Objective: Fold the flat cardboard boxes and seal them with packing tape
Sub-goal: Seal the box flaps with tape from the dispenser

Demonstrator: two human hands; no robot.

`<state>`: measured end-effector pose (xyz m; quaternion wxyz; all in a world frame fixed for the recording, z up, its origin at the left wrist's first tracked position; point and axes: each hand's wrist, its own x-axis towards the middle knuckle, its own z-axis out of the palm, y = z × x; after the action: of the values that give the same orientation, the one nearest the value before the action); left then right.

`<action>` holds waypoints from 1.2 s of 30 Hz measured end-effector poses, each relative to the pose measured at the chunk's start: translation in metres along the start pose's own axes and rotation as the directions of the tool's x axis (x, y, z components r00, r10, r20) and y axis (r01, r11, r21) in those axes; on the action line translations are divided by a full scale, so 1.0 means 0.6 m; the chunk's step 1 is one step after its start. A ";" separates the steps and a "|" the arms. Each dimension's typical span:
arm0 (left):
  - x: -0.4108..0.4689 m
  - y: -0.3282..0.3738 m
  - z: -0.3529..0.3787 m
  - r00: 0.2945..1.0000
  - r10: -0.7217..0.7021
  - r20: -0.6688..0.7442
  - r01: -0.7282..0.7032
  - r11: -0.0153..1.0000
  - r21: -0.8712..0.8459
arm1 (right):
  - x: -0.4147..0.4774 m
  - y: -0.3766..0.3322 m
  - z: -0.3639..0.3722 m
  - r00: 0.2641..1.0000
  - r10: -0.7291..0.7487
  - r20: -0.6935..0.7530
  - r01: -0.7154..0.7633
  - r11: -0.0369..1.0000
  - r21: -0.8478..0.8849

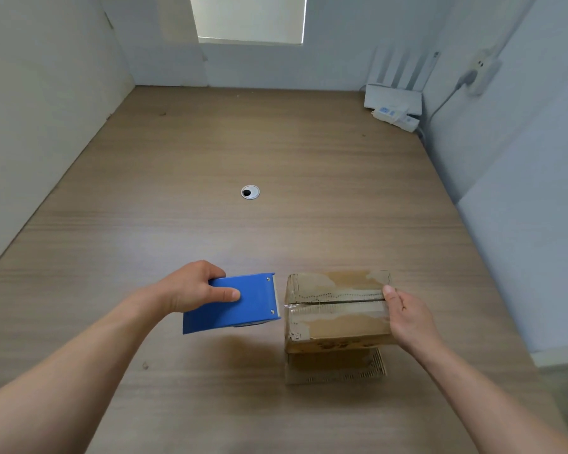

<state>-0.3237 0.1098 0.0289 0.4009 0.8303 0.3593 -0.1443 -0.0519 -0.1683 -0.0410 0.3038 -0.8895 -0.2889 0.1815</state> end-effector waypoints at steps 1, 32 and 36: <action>0.003 0.006 0.000 1.000 -0.017 0.001 0.017 0.999 0.027 | 0.000 0.001 0.000 1.000 0.003 -0.006 -0.003 1.000 -0.003; 0.009 0.238 -0.017 0.990 -0.081 -0.118 0.140 0.720 0.680 | -0.005 -0.013 0.003 0.999 0.045 0.019 -0.046 0.998 0.041; 0.008 0.240 -0.002 0.980 -0.036 -0.197 0.166 0.700 0.695 | -0.005 -0.015 0.005 0.999 0.052 0.013 -0.053 0.997 0.048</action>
<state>-0.2179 0.0523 0.1081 0.0115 0.9084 0.3540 -0.2222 -0.0595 -0.1632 -0.0369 0.3185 -0.8882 -0.2627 0.2015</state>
